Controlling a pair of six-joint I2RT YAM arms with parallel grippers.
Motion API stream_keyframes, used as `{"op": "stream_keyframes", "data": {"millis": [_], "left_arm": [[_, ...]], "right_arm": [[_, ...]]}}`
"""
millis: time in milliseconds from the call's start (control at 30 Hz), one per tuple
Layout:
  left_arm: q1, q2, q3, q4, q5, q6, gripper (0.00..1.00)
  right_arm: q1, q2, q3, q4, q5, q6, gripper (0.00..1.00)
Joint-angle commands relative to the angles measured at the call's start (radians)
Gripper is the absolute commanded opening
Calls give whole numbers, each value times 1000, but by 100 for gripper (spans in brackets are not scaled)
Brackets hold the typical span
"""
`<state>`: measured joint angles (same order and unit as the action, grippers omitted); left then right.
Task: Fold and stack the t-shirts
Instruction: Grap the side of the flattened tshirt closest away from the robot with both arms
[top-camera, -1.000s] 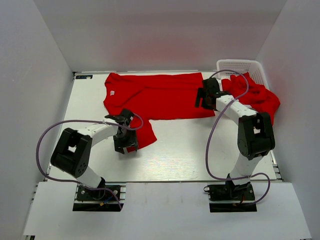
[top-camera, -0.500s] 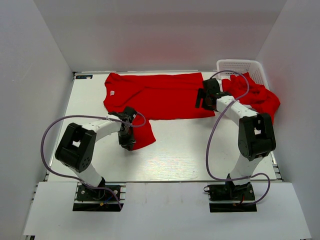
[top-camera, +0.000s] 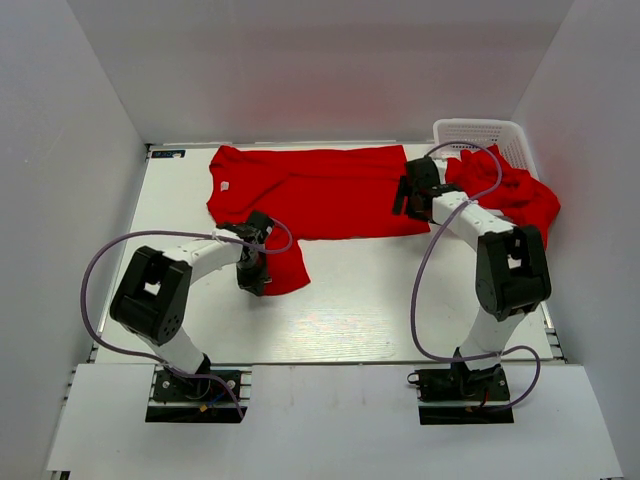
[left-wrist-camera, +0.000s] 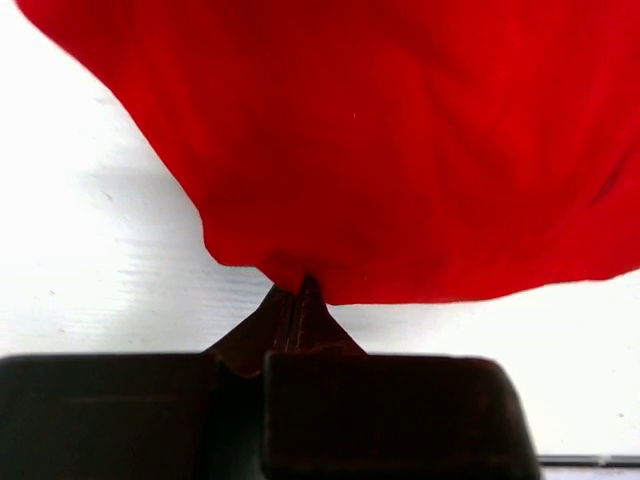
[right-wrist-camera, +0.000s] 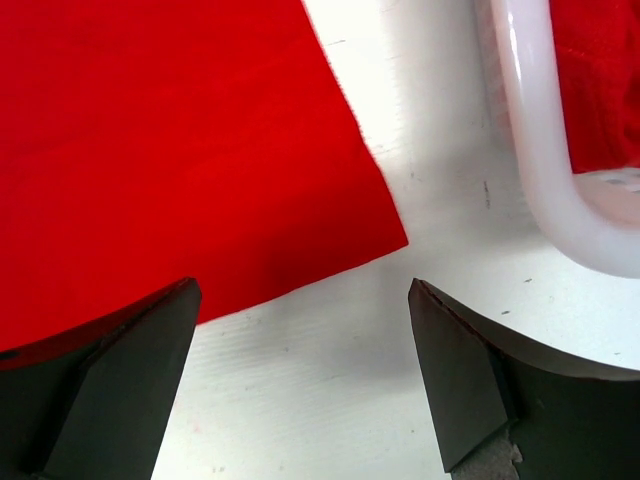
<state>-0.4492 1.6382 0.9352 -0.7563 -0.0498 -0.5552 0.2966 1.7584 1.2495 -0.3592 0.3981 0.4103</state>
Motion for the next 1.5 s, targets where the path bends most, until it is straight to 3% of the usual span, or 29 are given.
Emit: {"op": "stream_keyframes", "data": {"millis": [0,500,1000,1100,1200,1267,1300,1333,1433,1467], "left_arm": [[3,-47,-16,57,-65,27,0],[3,-77,-56,48,-51,28,0],[3,-95,-47,38,-51,28,0],[3,-104,-38,38,-41,28,0],[3,-104,-38,38,-41,28,0],[3,-113,-29,29,-41,28,0],[3,-113,-29,29,-41,28,0],[3,-113,-29,29,-41,28,0],[3,-124,-19,29,-41,28,0],[3,-133,-19,29,-41,28,0]], "right_arm": [[-4,45,51,-24,85,67,90],[-10,177,85,-35,217,258,90],[-43,208,21,2,148,278,90],[-50,213,2,19,107,272,84],[-53,214,-13,48,67,252,73],[-54,220,-18,59,45,242,58],[-54,219,-19,63,45,239,48],[-54,223,-19,63,48,242,24],[-56,230,-13,48,61,246,0],[-56,228,-13,43,61,246,0]]}}
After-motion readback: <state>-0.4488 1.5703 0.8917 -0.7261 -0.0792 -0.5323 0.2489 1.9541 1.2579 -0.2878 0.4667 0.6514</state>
